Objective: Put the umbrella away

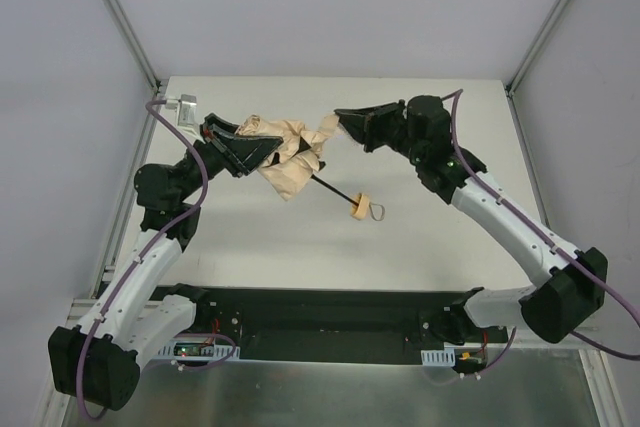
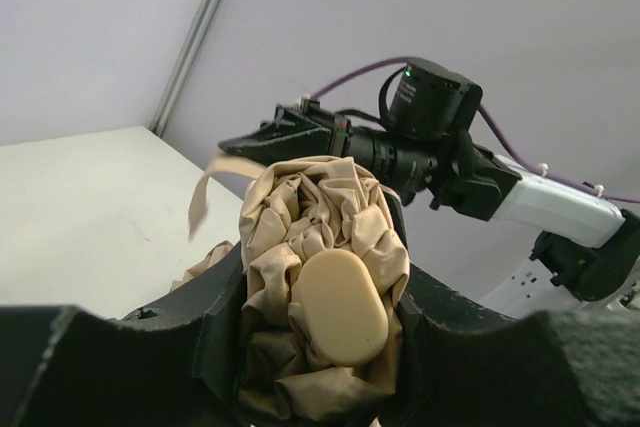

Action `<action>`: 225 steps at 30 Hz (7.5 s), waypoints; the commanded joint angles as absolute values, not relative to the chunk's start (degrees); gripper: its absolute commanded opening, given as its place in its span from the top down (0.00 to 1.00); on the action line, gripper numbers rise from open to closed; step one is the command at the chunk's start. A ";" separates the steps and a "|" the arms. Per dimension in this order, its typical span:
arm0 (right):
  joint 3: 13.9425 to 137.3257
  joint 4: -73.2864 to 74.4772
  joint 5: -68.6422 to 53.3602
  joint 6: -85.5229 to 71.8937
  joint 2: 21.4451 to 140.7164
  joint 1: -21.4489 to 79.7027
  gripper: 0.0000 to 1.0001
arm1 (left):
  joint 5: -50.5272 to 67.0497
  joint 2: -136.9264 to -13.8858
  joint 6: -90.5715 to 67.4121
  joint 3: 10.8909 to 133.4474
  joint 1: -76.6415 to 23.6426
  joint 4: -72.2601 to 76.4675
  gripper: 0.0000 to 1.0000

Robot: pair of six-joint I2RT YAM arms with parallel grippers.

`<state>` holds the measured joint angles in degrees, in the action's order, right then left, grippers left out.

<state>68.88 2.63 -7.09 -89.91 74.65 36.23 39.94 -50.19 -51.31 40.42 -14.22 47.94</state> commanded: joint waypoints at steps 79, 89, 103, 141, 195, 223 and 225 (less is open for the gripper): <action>92.47 -18.81 -42.01 -67.15 90.70 31.82 0.94 | 36.74 -51.94 -73.30 38.32 -14.85 68.55 1.00; 87.19 -11.26 -43.59 -59.95 88.68 32.17 0.95 | 31.74 -51.59 -69.17 43.24 -14.50 66.36 1.00; 93.42 8.87 -57.92 -32.11 85.44 26.99 0.40 | 19.52 -54.93 -72.67 56.24 -13.54 55.73 1.00; 97.02 -30.16 -37.97 -21.00 96.32 38.41 0.16 | 4.48 -45.79 -87.36 57.40 -13.53 36.03 1.00; 73.55 -48.34 -38.83 -69.46 95.44 35.43 1.00 | 15.29 -51.16 -79.96 55.91 -13.45 52.14 1.00; 103.44 11.35 -38.50 12.22 81.03 35.77 1.00 | 46.76 -53.35 -60.33 53.27 -13.62 13.19 1.00; 104.23 8.28 -39.02 9.25 82.61 36.73 1.00 | 44.22 -53.17 -53.90 52.83 -13.62 7.23 1.00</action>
